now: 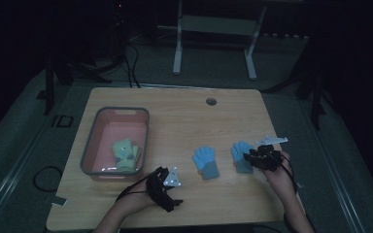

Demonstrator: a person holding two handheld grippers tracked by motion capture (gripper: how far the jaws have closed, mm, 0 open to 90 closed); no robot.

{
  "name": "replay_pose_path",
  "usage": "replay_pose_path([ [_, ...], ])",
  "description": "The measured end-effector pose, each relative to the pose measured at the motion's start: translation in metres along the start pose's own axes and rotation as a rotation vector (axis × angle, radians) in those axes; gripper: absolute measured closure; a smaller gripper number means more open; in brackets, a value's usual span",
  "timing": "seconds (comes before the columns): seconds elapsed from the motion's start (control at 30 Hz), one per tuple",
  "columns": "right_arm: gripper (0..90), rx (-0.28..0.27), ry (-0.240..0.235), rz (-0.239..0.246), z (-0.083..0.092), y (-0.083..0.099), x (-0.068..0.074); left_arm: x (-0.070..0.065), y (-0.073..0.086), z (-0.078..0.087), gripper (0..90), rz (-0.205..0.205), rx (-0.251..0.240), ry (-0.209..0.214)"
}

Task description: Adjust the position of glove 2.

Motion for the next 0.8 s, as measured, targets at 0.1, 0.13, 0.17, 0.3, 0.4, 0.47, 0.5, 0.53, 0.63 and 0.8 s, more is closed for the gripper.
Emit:
replay_pose_path([
  [0.1, 63.2, 0.01, -0.036, 0.05, 0.004, -0.001, -0.007, 0.0, 0.0, 0.0, 10.2, -0.002, 0.002, -0.001],
  [0.13, 63.2, 0.014, -0.059, 0.062, 0.004, 0.0, -0.011, -0.001, 0.001, -0.001, 10.2, -0.009, 0.011, 0.001],
  [0.17, 63.3, 0.013, -0.065, 0.067, 0.004, 0.0, -0.012, -0.001, 0.001, -0.001, 10.2, -0.008, 0.008, 0.002],
  [0.3, 63.3, 0.01, -0.089, 0.06, -0.003, 0.004, -0.016, 0.0, 0.0, 0.0, 10.2, -0.003, 0.003, 0.001],
  [0.4, 63.3, 0.008, -0.093, 0.056, -0.013, 0.008, -0.015, 0.001, 0.0, 0.001, 10.2, 0.001, 0.001, 0.008],
  [0.47, 63.0, 0.009, -0.092, 0.058, -0.018, 0.01, -0.014, 0.0, 0.001, 0.001, 10.2, 0.0, 0.003, 0.012],
  [0.5, 63.0, 0.016, -0.097, 0.061, -0.021, 0.012, -0.014, 0.0, 0.001, 0.0, 10.2, -0.006, 0.003, 0.012],
  [0.53, 61.6, 0.029, -0.098, 0.06, -0.024, 0.015, -0.013, 0.0, 0.001, 0.0, 10.2, -0.004, 0.003, 0.012],
  [0.63, 60.4, 0.028, -0.083, 0.069, -0.028, 0.022, -0.012, 0.0, 0.001, 0.0, 10.2, -0.005, 0.003, 0.01],
  [0.8, 70.6, 0.003, -0.068, 0.048, -0.027, 0.026, -0.015, 0.0, 0.001, 0.0, 10.2, -0.007, 0.007, 0.008],
])
Point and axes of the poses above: each handheld gripper's, and its own axes: z roughly backward along the jaws, y roughly out of its underside, x roughly to its left, the point moved 1 cm from there along -z, roughly forward along the jaws, and after that the axes turned 11 degrees about -x, right-handed, at the moved point
